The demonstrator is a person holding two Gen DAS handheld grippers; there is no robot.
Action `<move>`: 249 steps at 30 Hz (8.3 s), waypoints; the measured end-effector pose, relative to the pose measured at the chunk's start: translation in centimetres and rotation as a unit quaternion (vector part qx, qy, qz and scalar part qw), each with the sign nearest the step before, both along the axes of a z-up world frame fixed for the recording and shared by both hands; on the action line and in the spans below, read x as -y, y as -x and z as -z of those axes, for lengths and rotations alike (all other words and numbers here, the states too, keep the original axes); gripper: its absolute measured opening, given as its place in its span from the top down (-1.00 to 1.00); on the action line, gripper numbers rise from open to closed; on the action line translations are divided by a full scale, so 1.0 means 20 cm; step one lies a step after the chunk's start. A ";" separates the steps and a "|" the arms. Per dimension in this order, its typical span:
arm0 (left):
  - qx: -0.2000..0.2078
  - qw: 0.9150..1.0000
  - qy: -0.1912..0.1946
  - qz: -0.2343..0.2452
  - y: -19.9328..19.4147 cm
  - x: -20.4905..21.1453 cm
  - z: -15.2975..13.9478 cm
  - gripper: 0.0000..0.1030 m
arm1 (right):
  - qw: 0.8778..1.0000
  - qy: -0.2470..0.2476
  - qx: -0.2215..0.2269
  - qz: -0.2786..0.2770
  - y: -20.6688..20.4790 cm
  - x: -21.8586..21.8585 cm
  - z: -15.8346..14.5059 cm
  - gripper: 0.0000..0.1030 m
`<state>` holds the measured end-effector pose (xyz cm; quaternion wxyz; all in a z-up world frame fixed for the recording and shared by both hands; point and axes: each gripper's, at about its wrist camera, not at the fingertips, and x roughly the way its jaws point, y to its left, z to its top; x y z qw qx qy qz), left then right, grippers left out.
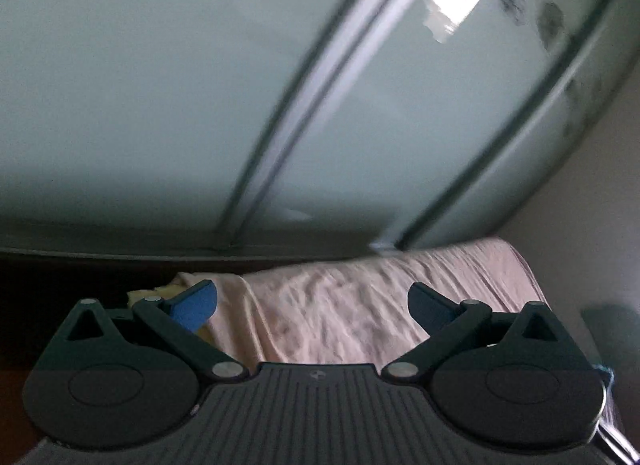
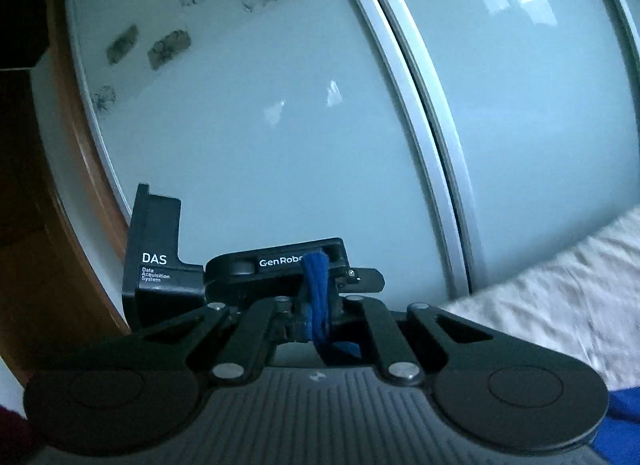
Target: Fold small clothes
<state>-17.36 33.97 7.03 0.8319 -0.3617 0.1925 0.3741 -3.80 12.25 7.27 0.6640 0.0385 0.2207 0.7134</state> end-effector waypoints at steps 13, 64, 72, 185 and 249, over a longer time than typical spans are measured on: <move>-0.069 0.992 0.033 0.105 -0.09 0.01 0.08 -0.98 | 0.984 0.124 -0.125 -0.038 0.00 0.10 0.44 0.73; -0.278 0.784 -0.283 0.477 0.03 0.60 0.29 0.58 | 0.971 0.154 -0.132 0.125 -0.31 0.56 0.52 -0.13; -0.159 0.886 -0.164 0.403 0.12 0.30 0.16 -0.38 | 0.971 0.159 -0.133 0.121 -0.31 0.54 0.52 -0.13; -0.167 0.796 -0.335 0.476 -1.70 1.49 0.37 -0.21 | 0.758 0.220 -0.055 0.611 -1.04 2.07 0.48 0.60; -0.120 0.810 -0.088 0.567 -0.30 1.27 0.32 -0.62 | 0.827 0.172 -0.188 0.502 0.37 2.29 0.57 -0.63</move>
